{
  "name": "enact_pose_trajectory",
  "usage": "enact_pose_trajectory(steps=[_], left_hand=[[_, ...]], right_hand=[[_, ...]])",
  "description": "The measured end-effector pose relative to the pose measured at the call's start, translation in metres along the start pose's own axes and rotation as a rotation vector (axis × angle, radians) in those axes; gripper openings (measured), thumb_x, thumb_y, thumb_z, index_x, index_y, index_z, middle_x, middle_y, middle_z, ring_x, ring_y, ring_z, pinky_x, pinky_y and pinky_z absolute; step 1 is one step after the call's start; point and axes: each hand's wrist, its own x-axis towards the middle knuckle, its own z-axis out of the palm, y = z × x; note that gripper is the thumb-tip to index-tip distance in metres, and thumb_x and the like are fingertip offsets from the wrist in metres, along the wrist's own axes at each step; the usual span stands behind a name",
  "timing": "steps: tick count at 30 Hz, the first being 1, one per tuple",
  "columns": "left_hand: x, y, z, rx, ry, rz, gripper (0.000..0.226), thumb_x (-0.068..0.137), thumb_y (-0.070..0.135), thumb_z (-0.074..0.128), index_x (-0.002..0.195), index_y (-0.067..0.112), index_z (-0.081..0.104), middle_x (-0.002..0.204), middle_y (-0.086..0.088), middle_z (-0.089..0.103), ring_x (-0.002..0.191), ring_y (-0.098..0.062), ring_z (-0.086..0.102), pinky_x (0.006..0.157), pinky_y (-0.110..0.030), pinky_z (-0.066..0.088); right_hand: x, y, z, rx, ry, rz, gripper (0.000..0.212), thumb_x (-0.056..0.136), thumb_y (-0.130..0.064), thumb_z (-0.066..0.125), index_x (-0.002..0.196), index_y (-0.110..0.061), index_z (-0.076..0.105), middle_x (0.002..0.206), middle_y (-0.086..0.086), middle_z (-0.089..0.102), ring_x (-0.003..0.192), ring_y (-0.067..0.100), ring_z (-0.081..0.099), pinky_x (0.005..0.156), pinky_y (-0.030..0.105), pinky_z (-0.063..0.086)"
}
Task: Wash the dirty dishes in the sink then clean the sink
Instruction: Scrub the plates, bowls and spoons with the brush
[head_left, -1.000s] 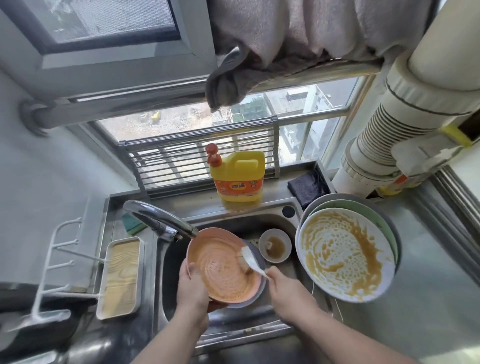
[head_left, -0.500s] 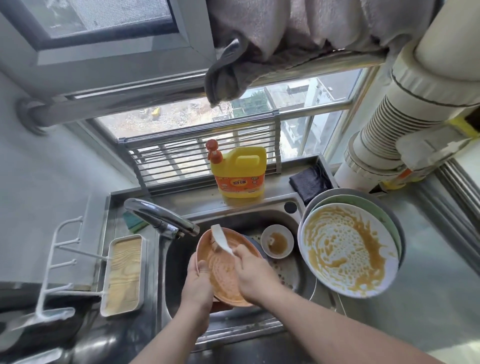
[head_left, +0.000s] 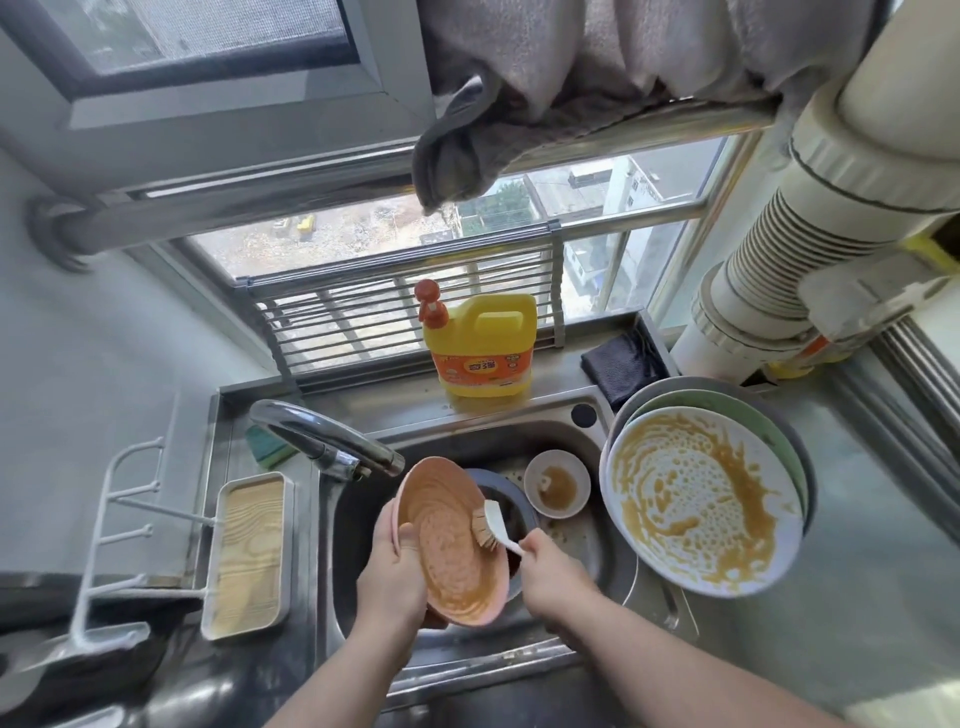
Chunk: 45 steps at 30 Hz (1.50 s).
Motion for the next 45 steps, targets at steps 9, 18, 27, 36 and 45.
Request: enact_pose_trajectory(steps=[9, 18, 27, 36, 45], left_hand=[[0.015, 0.008, -0.003, -0.185, -0.001, -0.11, 0.019, 0.1, 0.072, 0.041, 0.115, 0.065, 0.051, 0.111, 0.004, 0.074, 0.096, -0.022, 0.075, 0.067, -0.039, 0.064], [0.036, 0.017, -0.032, -0.056, -0.003, 0.037, 0.032, 0.094, 0.077, 0.033, 0.122, 0.075, 0.049, 0.132, 0.008, 0.066, 0.117, -0.027, 0.066, 0.099, -0.061, 0.055], [0.022, 0.026, -0.031, 0.132, 0.047, 0.201, 0.065, 0.097, 0.076, 0.027, 0.153, 0.048, 0.041, 0.151, 0.007, 0.057, 0.136, -0.026, 0.055, 0.113, -0.048, 0.043], [0.021, 0.022, -0.037, 0.255, -0.085, 0.203, 0.057, 0.098, 0.071, 0.029, 0.153, 0.056, 0.037, 0.137, 0.007, 0.064, 0.125, -0.029, 0.061, 0.104, -0.05, 0.051], [0.044, 0.044, -0.05, 0.527, -0.068, 0.407, 0.022, 0.108, 0.047, 0.045, 0.108, 0.036, 0.064, 0.088, 0.019, 0.067, 0.096, -0.017, 0.068, 0.075, -0.034, 0.041]], right_hand=[[-0.039, -0.037, 0.021, 0.203, -0.171, -0.396, 0.012, 0.107, -0.044, 0.04, 0.109, -0.046, 0.052, 0.103, -0.005, 0.068, 0.091, 0.011, 0.063, 0.081, 0.033, 0.052], [-0.049, 0.047, -0.023, -0.358, -0.07, -0.345, 0.02, 0.106, -0.049, 0.031, 0.124, -0.046, 0.04, 0.101, 0.002, 0.071, 0.099, 0.031, 0.067, 0.074, 0.041, 0.048], [-0.034, 0.04, 0.008, -0.389, -0.014, -0.327, 0.019, 0.107, -0.047, 0.029, 0.123, -0.044, 0.038, 0.094, 0.007, 0.07, 0.09, 0.038, 0.067, 0.071, 0.046, 0.052], [-0.01, -0.021, -0.053, -0.813, 0.157, -0.5, 0.072, 0.094, 0.0, 0.042, 0.144, -0.05, 0.03, 0.094, 0.006, 0.063, 0.085, 0.036, 0.064, 0.052, 0.036, 0.037], [-0.012, -0.018, -0.039, -0.798, 0.061, -0.399, 0.077, 0.095, -0.001, 0.042, 0.147, -0.054, 0.023, 0.102, 0.009, 0.066, 0.096, 0.037, 0.068, 0.065, 0.04, 0.045]])
